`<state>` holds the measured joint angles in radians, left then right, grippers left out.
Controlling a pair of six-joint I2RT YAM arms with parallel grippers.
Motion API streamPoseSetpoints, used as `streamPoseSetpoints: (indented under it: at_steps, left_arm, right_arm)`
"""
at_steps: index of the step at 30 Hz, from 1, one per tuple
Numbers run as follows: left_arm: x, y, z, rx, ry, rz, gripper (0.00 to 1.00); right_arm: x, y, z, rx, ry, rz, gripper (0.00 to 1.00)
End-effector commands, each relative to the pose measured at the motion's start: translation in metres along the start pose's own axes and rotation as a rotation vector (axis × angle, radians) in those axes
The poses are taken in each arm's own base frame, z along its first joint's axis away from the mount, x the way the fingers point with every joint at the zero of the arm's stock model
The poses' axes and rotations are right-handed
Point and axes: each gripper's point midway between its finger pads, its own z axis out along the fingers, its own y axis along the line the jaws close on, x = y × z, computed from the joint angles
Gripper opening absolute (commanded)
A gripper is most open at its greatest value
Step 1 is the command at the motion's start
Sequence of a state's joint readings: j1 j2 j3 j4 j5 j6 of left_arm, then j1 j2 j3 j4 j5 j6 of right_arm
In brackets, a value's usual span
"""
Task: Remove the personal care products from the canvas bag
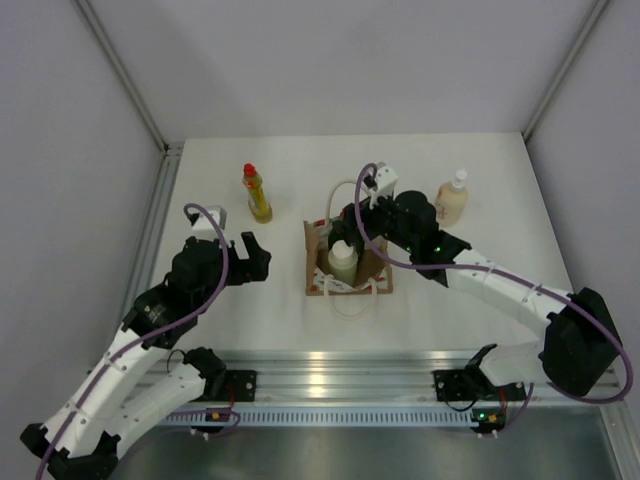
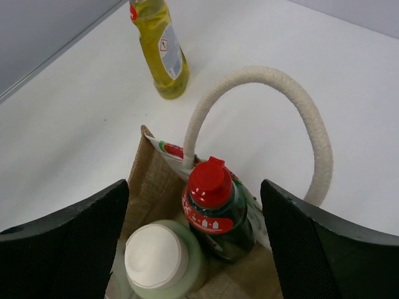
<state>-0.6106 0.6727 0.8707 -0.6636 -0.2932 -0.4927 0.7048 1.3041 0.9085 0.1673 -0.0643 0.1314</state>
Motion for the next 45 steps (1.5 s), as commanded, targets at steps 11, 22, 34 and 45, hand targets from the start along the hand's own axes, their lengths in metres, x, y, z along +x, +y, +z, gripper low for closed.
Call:
streamPoseSetpoints:
  at_steps: [11, 22, 34, 45]
  left_arm:
    - [0.001, 0.013, -0.001, -0.064, -0.021, -0.013, 0.98]
    - [0.002, 0.013, -0.001, -0.058, -0.018, -0.01, 0.98]
    - [0.002, 0.01, -0.002, -0.044, -0.015, -0.01, 0.98]
    - [0.001, 0.01, -0.003, -0.041, -0.018, -0.009, 0.98]
  right_arm:
    - [-0.026, -0.001, 0.031, 0.075, -0.147, -0.088, 0.74]
    - [-0.013, -0.004, 0.048, 0.083, -0.128, -0.078, 0.65]
    - [0.008, -0.004, 0.049, 0.073, -0.097, -0.074, 0.49]
    - [0.011, -0.003, 0.048, 0.064, -0.096, -0.068, 0.21]
